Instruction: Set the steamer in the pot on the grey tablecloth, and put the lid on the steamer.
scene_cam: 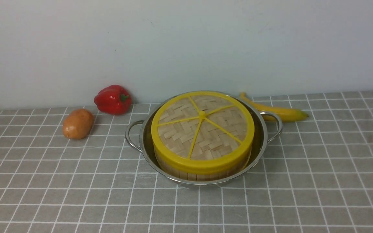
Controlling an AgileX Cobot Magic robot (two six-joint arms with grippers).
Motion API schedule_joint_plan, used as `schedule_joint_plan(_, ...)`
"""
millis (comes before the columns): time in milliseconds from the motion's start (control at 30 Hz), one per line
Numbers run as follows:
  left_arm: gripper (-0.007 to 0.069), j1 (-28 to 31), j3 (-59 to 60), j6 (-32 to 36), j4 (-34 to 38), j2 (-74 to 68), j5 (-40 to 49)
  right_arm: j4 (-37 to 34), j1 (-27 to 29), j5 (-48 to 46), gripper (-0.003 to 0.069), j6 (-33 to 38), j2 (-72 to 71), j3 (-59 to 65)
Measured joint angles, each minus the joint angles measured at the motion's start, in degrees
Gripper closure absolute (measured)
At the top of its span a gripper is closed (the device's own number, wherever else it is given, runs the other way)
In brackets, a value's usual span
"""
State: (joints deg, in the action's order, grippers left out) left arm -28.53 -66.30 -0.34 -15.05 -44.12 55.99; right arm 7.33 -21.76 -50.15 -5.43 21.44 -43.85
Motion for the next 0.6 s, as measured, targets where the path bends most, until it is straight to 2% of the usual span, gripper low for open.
schedule_joint_plan(67, 0.0646, 0.0, 9.75, -2.17, 0.92, 6.19, -3.61, 0.49, 0.0, 1.26, 0.0594, -0.12, -3.12, 5.28)
schedule_joint_plan(233, 0.0646, 0.0, 19.37, -4.39, 1.71, 12.5, -9.29, 1.38, 0.0, 2.39, 0.0618, -0.23, -4.96, 8.77)
schedule_joint_plan(600, 0.0631, 0.0, 20.25, -6.21, 3.07, 14.32, -12.14, 0.47, 0.0, 2.87, 0.0629, -0.23, -4.96, 8.98)
